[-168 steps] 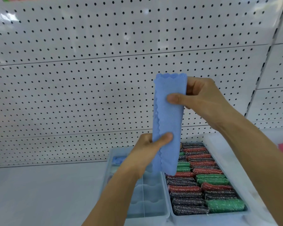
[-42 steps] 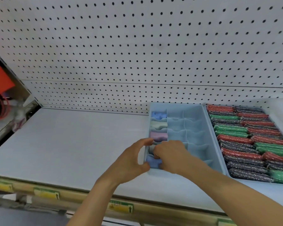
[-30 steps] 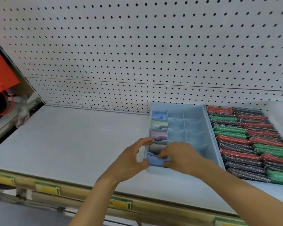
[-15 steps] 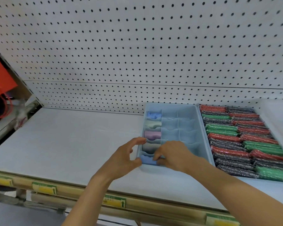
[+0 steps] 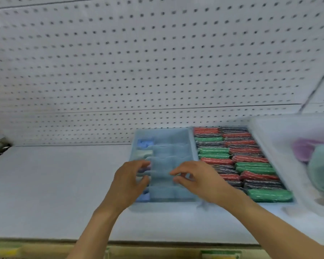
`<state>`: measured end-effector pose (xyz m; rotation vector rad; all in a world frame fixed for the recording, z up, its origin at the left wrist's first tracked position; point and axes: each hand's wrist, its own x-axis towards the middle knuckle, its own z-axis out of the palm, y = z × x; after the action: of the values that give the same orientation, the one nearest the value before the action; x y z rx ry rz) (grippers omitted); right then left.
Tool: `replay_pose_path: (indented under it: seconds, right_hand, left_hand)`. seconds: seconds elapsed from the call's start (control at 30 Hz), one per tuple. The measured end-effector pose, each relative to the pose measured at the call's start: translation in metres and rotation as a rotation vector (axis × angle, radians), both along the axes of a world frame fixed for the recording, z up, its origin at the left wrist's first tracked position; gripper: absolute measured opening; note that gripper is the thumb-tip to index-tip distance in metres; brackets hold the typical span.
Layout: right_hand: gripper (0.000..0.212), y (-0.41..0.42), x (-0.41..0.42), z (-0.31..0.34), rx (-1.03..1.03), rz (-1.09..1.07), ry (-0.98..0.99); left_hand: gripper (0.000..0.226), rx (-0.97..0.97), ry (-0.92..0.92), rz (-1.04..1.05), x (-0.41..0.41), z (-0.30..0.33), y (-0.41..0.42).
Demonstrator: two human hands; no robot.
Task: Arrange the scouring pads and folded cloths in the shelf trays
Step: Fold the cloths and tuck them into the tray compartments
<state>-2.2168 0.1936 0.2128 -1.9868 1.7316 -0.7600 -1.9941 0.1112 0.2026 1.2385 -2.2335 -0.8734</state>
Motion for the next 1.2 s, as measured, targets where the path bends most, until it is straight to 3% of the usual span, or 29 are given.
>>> replay_pose_path:
  seconds: [0.1,0.23,0.33,0.43,0.53,0.63,0.7,0.87,1.0,1.1,1.13,1.2]
  right_hand:
    - [0.015,0.022,-0.044,0.010,-0.088,-0.154,-0.069]
    - [0.008,0.059,-0.126,0.030,-0.230,-0.528,-0.234]
    - [0.006,0.085,-0.202,0.032,-0.278,-0.741,-0.126]
    - [0.012,0.105,-0.277,0.022,-0.079,-0.871,-0.003]
    - [0.025,0.117,-0.332,0.010,0.147,-0.955,0.114]
    - [0.051,0.115,-0.360,0.000,0.301,-0.943,0.134]
    - [0.057,0.108,-0.366,-0.007,0.380,-0.880,0.124]
    - [0.010,0.093,-0.373,-0.029,0.402,-0.826,0.307]
    - [0.025,0.094,-0.379,-0.022,0.327,-0.953,0.357]
    - [0.068,0.098,-0.381,-0.019,0.384,-0.867,0.172]
    - [0.066,0.099,-0.382,-0.024,0.428,-0.787,0.123]
    - [0.035,0.098,-0.387,-0.038,0.471,-0.661,0.146]
  left_hand:
    - [0.035,-0.063,0.028,-0.070,-0.056,0.003,0.004]
    - [0.033,-0.048,0.043,-0.315,-0.152,0.016,0.024]
    - [0.035,-0.053,0.067,-0.502,-0.219,0.028,0.048]
    - [0.038,-0.128,0.074,-0.622,-0.274,0.030,0.069]
    - [0.046,-0.257,-0.084,-0.712,-0.308,0.019,0.079]
    - [0.043,-0.195,-0.145,-0.736,-0.318,0.004,0.080]
    - [0.041,-0.165,-0.114,-0.730,-0.318,0.000,0.081]
    - [0.039,-0.151,-0.068,-0.729,-0.318,-0.004,0.081]
    - [0.039,-0.165,-0.071,-0.712,-0.318,-0.006,0.081]
    - [0.039,-0.154,-0.081,-0.714,-0.318,-0.004,0.084]
    - [0.039,-0.153,-0.087,-0.718,-0.318,-0.004,0.084]
    - [0.040,-0.149,-0.093,-0.723,-0.317,-0.001,0.084]
